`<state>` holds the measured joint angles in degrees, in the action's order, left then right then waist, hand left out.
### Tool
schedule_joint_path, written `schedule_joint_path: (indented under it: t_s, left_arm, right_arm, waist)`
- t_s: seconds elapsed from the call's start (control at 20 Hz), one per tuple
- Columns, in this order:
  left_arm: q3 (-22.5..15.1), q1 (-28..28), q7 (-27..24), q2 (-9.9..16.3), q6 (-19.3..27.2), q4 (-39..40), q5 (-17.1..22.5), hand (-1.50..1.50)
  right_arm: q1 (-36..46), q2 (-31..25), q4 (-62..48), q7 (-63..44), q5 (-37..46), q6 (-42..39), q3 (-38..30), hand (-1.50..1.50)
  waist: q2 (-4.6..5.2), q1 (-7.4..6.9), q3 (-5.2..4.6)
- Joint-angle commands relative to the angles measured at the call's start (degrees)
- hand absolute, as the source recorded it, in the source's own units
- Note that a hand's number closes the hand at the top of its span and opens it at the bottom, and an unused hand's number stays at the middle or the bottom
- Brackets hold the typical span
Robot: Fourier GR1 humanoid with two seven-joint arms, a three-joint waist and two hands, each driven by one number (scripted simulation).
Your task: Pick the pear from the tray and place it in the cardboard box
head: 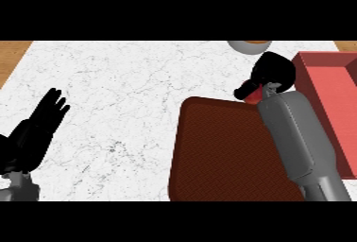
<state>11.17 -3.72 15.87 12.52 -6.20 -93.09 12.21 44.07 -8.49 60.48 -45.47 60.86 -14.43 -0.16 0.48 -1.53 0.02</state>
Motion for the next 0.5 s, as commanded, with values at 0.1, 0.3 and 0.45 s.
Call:
schedule_joint_path:
  t_s: [0.1, 0.3, 0.45]
  left_arm:
    - [-1.0, 2.5, 0.9, -1.5, 0.4, -2.5, 0.0, 0.00]
    - [1.2, 1.6, 2.2, 0.6, -0.6, -2.5, 1.7, 0.00]
    - [0.1, 3.9, -1.2, -0.1, -1.7, -1.1, 0.0, 0.00]
  right_arm:
    - [10.6, -1.5, 1.4, -4.4, 4.7, 2.6, 0.7, 1.50]
    - [14.8, -1.2, 3.0, -10.5, 9.3, 3.6, 2.1, 1.50]
    - [18.2, -5.1, 3.4, -11.9, 11.1, 4.0, -0.1, 1.50]
  waist:
    - [-0.61, 0.46, -0.05]
    - [-0.60, 0.81, -0.05]
    - [-0.50, 0.87, -0.07]
